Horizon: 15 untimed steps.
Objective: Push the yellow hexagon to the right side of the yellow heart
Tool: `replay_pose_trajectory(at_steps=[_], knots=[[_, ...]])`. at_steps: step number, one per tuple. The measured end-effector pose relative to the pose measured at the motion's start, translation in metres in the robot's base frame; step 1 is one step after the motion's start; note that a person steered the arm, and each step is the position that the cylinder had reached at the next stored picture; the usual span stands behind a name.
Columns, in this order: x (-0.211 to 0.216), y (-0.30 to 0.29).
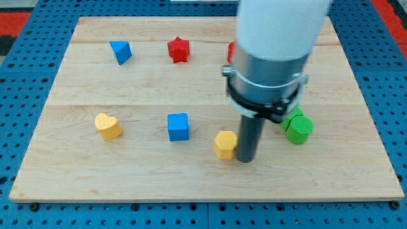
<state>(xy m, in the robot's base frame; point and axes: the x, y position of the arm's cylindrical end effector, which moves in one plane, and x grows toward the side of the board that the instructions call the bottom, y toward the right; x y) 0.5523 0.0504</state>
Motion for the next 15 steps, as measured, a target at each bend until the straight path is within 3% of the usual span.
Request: replay_pose_trajectory(at_steps=[2,5,6,8,9,11,12,13,15], knots=[[0.020,-0.003],[-0.016,0.020],[-0.029,0.007],[-0.015,-0.091],[-0.014,-0.113],[0.021,-0.102],[0.028,-0.142],[0.019,-0.173],[-0.005,-0.176]])
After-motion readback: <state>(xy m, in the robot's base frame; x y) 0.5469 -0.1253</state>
